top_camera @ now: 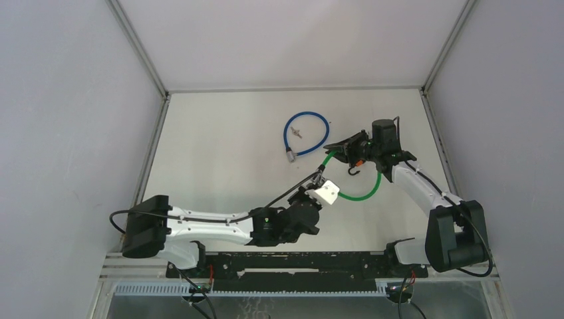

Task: Lock with the key
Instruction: Lock the lock.

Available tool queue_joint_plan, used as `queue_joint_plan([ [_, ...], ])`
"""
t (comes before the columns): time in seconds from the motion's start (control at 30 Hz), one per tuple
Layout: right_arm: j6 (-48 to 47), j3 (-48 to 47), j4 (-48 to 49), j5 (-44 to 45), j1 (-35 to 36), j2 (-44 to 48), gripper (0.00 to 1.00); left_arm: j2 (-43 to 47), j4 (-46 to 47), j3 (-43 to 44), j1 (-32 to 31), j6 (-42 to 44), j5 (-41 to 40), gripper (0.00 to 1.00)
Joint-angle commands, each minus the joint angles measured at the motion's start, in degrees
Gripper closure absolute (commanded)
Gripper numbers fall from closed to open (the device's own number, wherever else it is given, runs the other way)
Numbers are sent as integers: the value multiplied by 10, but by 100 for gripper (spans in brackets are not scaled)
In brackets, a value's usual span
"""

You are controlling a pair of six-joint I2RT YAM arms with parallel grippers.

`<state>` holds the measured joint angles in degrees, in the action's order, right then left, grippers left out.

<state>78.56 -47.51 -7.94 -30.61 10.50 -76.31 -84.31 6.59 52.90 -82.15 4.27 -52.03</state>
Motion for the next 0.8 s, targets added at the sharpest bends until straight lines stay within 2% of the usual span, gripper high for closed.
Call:
queue_joint_plan([
  [0.0, 20, -33, 100, 85, -58, -3, 100, 25, -145, -40, -45, -79, 36, 100],
  [0.33, 9, -49, 105, 91, -64, -3, 100, 72, -199, -72, -49, -149, 93, 100],
  [0.43, 11, -50, 111, 87, -64, -9, 100, 87, -199, -80, -47, -170, 83, 100],
  [0.57, 7, -52, 107, 82, -64, -10, 100, 128, -191, -96, -3, -216, 130, 100],
  [0.67, 4, -52, 104, 81, -63, -8, 100, 167, -184, -100, 27, -233, 121, 100],
  [0.7, 4, -52, 104, 82, -62, -7, 100, 174, -184, -95, 38, -236, 118, 94],
  [0.77, 7, -52, 107, 82, -58, -9, 100, 184, -181, -77, 59, -233, 124, 71],
])
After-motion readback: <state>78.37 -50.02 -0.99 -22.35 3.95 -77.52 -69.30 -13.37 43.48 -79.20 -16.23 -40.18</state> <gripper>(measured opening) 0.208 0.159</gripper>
